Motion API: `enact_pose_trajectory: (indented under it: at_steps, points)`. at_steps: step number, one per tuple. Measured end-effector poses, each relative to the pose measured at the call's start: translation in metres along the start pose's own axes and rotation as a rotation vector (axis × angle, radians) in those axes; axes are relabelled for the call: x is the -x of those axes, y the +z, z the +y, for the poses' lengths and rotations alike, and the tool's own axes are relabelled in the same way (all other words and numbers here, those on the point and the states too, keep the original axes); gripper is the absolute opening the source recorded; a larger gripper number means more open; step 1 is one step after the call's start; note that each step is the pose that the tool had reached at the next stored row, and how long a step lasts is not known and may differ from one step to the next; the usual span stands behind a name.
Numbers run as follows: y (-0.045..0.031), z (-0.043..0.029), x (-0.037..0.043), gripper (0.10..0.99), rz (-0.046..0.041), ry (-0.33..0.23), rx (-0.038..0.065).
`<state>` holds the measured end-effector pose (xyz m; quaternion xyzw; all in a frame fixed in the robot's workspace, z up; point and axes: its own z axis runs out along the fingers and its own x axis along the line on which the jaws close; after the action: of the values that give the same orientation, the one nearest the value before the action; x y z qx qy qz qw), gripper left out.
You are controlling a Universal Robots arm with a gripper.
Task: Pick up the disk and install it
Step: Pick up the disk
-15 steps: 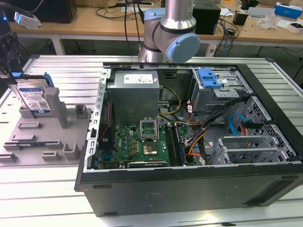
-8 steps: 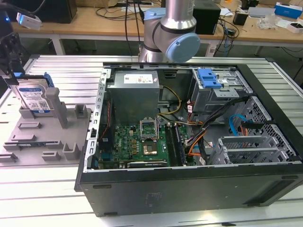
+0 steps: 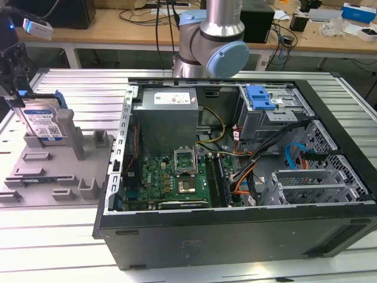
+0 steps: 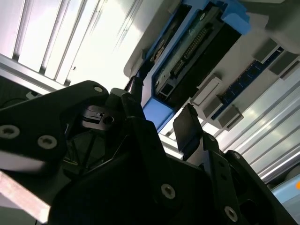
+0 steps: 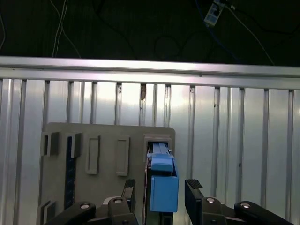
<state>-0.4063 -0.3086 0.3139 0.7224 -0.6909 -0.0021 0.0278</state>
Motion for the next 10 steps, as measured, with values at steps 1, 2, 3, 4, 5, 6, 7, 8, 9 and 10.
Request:
enact_pose_trajectory:
  at_steps: [1, 2, 3, 4, 5, 6, 7, 8, 9, 10]
  points:
    - [0.0012, 0.0, 0.0, 0.541, 0.0001, 0.0, 0.0]
    - [0.0019, 0.0002, 0.0, 0.541, 0.0001, 0.0, 0.0]
    - [0.0026, 0.0005, 0.0, 0.541, 0.0002, 0.0, 0.0]
    - [0.0036, 0.0018, 0.0002, 0.541, 0.0, 0.0, 0.0]
    - [0.0043, 0.0027, 0.0003, 0.541, 0.0, 0.0, 0.0]
    - [0.0052, 0.0038, 0.0004, 0.541, 0.0, 0.0, 0.0]
    - [0.0059, 0.0038, 0.0003, 0.541, 0.0, 0.0, 0.0]
    - [0.0062, 0.0039, 0.0003, 0.541, 0.0001, 0.0, 0.0]
    - [0.0068, 0.0038, 0.0004, 0.541, 0.0001, 0.0, 0.0]
    - [0.0073, 0.0038, 0.0004, 0.541, 0.0, 0.0, 0.0]
